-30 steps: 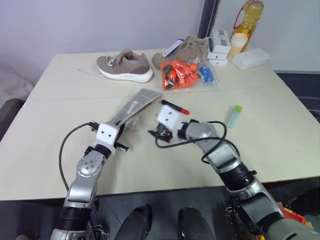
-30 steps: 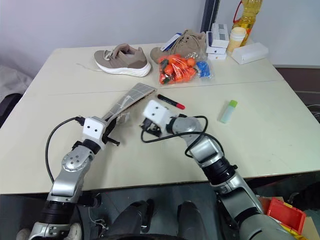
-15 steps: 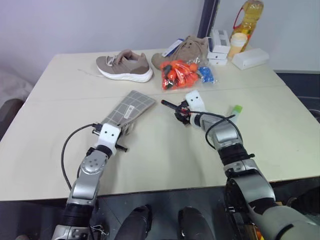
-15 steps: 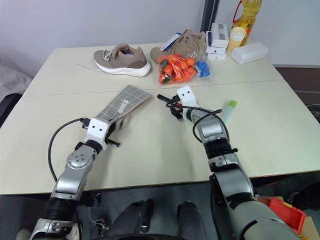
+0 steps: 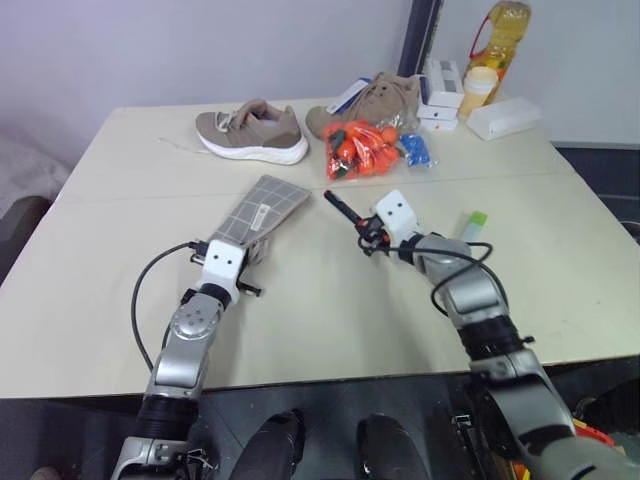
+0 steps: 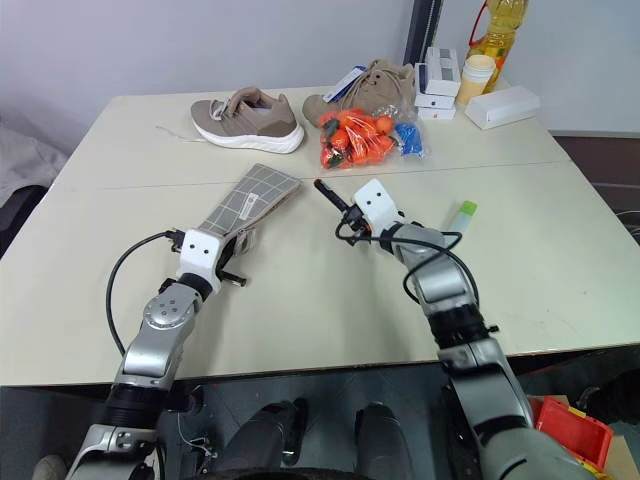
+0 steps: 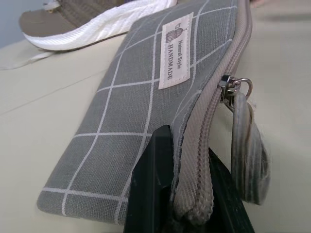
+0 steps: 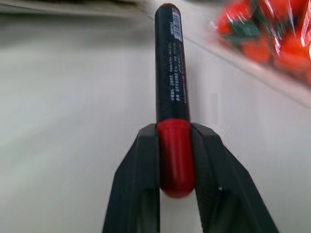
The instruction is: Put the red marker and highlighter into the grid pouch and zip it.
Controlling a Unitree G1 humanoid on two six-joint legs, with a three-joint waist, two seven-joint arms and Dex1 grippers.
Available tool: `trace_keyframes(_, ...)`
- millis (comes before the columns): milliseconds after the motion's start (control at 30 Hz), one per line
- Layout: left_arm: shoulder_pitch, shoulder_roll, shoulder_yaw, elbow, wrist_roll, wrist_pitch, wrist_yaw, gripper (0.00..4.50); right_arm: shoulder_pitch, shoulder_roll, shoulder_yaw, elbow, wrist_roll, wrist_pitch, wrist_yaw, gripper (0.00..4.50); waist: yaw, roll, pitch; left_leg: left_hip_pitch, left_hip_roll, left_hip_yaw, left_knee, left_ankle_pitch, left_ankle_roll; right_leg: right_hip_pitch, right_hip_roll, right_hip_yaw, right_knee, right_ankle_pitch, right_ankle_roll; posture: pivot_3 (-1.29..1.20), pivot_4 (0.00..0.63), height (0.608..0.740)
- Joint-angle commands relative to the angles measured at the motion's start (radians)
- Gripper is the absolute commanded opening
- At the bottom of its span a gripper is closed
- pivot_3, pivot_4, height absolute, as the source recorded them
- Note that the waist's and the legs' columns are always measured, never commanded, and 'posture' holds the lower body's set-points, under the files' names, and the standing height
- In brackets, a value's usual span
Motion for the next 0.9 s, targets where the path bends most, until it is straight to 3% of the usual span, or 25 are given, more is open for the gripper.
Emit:
trace_keyframes(33, -0.03, -0.004, 0.0, -0.014, -0.03, -0.039, -0.027, 0.0, 0.017, -0.017, -0.005, -0.151, 0.032, 0.034, 0.03, 0.35, -0.003, 0.0, 0.0, 0.0, 0.0, 0.0, 0.0, 0.0, 0.0, 0.0, 0.0, 0.0, 0.0, 0.0, 0.0, 0.0, 0.15, 0.74)
trace_keyframes(900, 0.007, 0.006, -0.033, -0.069, -0.04, -0.095, -0.112, 0.0, -0.004, -0.05, 0.104, -0.231, -0.005, 0.074, 0.085, 0.35, -0.001, 0.0, 0.0, 0.0, 0.0, 0.0, 0.0, 0.0, 0.0, 0.0, 0.0, 0.0, 0.0, 0.0, 0.0, 0.0, 0.15, 0.74)
